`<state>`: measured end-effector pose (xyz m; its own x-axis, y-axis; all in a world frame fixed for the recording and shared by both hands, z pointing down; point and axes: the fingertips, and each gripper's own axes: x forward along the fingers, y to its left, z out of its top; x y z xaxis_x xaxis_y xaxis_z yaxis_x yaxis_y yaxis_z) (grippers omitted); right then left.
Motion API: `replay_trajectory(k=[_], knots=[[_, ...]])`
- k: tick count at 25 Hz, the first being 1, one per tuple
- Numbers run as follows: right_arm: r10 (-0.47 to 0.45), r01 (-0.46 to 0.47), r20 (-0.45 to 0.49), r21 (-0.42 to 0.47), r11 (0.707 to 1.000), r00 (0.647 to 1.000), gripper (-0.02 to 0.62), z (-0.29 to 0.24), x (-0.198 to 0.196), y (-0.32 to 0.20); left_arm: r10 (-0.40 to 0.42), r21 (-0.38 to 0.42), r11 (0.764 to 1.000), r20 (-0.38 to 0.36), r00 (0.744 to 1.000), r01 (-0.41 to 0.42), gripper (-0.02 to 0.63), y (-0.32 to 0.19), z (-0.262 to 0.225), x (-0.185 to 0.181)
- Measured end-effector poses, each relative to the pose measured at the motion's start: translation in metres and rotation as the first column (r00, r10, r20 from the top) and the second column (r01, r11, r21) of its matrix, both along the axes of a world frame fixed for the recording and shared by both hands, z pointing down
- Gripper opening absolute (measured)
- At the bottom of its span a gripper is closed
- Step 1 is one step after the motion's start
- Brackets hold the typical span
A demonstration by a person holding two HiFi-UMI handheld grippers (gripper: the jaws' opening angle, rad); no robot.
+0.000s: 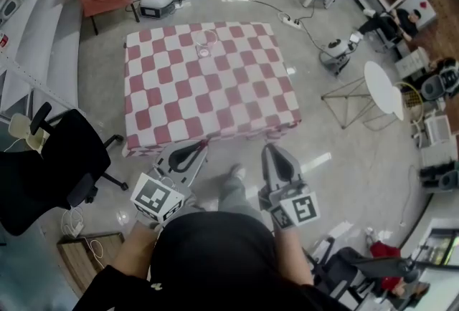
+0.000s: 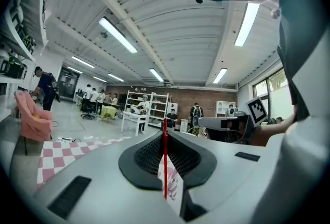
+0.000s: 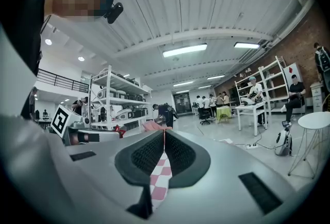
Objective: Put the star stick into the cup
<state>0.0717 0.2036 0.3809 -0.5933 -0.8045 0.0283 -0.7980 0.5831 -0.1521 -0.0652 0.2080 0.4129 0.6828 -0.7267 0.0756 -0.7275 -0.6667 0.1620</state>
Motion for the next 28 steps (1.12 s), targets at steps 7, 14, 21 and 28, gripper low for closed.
replay_trajectory(k=[7, 14, 21, 28], knots=[[-0.042, 0.042, -0.044, -0.014, 0.999, 0.998, 0.020, 0.018, 0.039, -0.071, -0.064, -0.009, 0.998, 0.040, 0.997, 0.064, 0.055, -0.060, 0.003, 0.034], [-0.134, 0.134, -0.017, -0.003, 0.991, 0.991, 0.020, 0.013, 0.077, -0.144, -0.156, -0.015, 0.987, 0.088, 0.984, 0.158, 0.055, -0.124, -0.004, 0.072], [-0.217, 0.217, -0.004, -0.032, 0.976, 0.976, 0.020, 0.022, 0.111, -0.188, -0.320, -0.029, 0.946, 0.080, 0.944, 0.323, 0.055, -0.172, -0.010, 0.083], [-0.261, 0.261, 0.011, -0.063, 0.963, 0.965, 0.020, 0.030, 0.111, -0.214, -0.376, -0.046, 0.924, 0.092, 0.922, 0.381, 0.055, -0.201, -0.006, 0.078]])
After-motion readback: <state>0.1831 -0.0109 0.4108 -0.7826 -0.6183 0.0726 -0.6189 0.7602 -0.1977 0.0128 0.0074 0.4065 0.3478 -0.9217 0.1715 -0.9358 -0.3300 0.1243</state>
